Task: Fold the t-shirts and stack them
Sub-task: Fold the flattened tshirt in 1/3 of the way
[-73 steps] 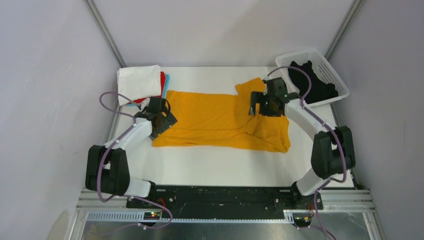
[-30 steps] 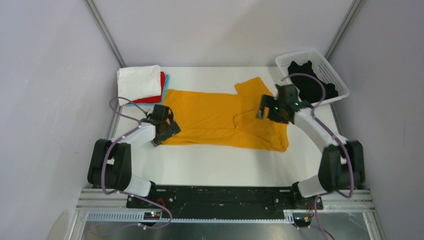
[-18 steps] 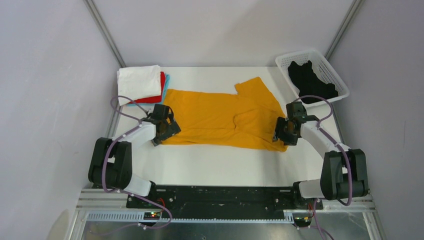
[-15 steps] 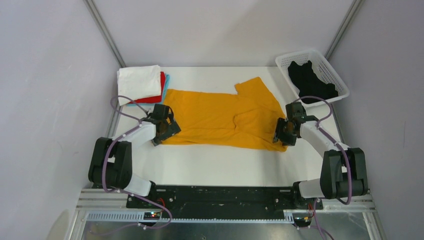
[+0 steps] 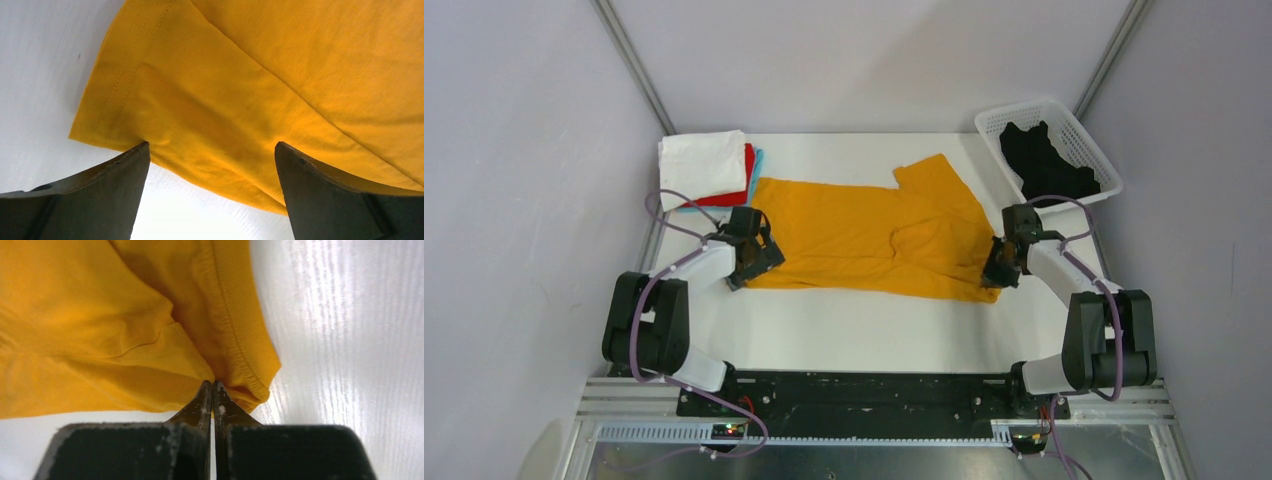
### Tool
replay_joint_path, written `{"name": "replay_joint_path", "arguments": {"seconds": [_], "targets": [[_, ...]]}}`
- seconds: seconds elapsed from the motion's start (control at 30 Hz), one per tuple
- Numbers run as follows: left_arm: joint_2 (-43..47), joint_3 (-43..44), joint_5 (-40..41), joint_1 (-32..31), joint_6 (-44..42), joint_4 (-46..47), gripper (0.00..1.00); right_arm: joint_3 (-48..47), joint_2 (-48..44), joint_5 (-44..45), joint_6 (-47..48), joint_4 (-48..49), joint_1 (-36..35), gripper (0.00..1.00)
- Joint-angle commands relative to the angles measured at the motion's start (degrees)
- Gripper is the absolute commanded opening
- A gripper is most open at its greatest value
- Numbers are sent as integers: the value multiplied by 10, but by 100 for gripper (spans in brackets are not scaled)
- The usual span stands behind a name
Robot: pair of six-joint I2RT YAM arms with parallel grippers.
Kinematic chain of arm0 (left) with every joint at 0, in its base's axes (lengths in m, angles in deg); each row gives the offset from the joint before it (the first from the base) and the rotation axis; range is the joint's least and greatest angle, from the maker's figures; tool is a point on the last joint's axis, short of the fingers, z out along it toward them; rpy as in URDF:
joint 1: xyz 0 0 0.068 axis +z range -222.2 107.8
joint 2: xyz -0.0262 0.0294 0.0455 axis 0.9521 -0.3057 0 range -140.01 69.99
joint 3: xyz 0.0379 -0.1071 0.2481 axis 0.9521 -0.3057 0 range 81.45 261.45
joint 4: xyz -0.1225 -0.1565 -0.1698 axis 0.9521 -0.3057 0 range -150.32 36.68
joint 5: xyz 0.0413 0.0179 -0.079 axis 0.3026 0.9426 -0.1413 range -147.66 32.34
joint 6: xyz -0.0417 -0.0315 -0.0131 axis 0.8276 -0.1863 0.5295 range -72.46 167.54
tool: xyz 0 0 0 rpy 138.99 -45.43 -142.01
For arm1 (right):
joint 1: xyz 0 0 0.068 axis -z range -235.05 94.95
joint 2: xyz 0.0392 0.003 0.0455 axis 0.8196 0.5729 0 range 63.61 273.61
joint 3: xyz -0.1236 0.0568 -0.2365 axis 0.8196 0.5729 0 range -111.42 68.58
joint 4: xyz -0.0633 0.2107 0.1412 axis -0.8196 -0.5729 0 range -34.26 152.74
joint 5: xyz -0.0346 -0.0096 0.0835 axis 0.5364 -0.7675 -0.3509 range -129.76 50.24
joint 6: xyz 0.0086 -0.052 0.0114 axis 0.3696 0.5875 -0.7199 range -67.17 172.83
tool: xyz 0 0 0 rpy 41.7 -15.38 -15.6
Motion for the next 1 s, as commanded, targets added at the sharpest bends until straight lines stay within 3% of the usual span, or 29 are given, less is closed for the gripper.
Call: {"name": "replay_joint_path", "arguments": {"seconds": [0.0, 0.3, 0.73, 0.97], "targets": [[-11, 15, -2, 8, -22, -35, 100, -33, -13, 28, -7, -8, 21, 0], [7, 19, 8, 8, -42, -85, 100, -56, 11, -14, 5, 2, 27, 0], [24, 10, 18, 8, -61, -99, 100, -79, 21, 66, 13, -15, 46, 0], [20, 8, 25, 8, -62, -99, 100, -117, 20, -13, 9, 6, 49, 0]]}}
